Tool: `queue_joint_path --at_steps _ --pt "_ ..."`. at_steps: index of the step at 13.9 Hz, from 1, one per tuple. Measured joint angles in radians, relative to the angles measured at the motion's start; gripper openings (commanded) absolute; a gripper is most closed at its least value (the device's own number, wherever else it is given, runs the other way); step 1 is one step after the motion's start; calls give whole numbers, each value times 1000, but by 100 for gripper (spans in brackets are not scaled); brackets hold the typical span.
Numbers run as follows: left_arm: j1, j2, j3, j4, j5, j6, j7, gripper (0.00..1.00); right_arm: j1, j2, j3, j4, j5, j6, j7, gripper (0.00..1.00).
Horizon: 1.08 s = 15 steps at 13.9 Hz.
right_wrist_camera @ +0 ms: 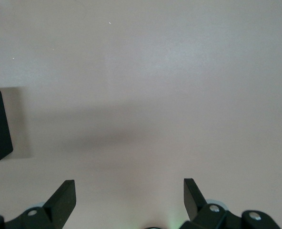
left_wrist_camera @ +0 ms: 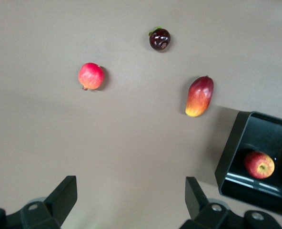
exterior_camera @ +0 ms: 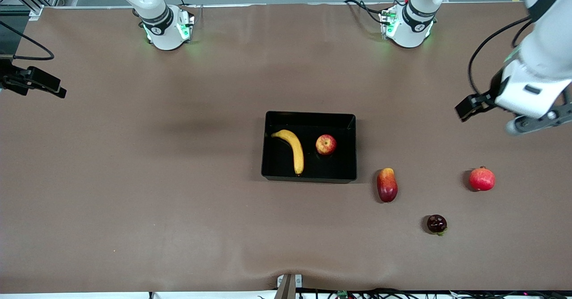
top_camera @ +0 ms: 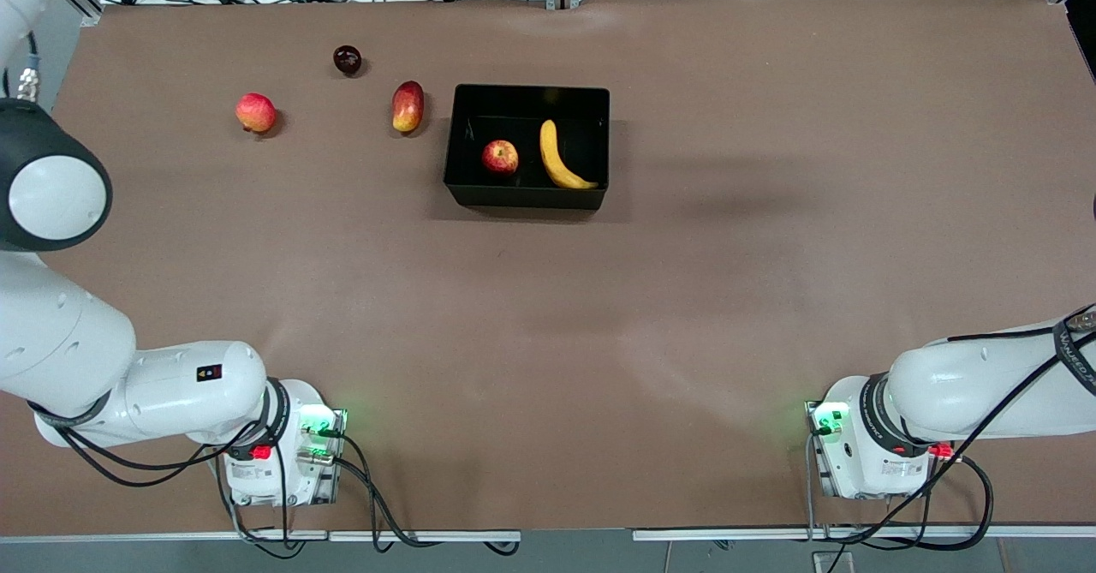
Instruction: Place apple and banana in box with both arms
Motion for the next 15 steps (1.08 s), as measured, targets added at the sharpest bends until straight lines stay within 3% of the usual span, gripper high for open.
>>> queue_joint_path --at_steps 4,7,9,15 --pt "14 -75 40 -70 -30 -3 99 100 -1 0 -3 1 0 0 0 100" --pt "-121 -124 226 -128 -66 -3 205 100 0 0 -1 2 0 0 0 100" --pt "-177 -153 289 -171 -72 -1 227 100 0 0 -1 2 0 0 0 100" --pt "-202 -242 311 -282 -142 57 227 100 0 0 -1 2 0 0 0 100"
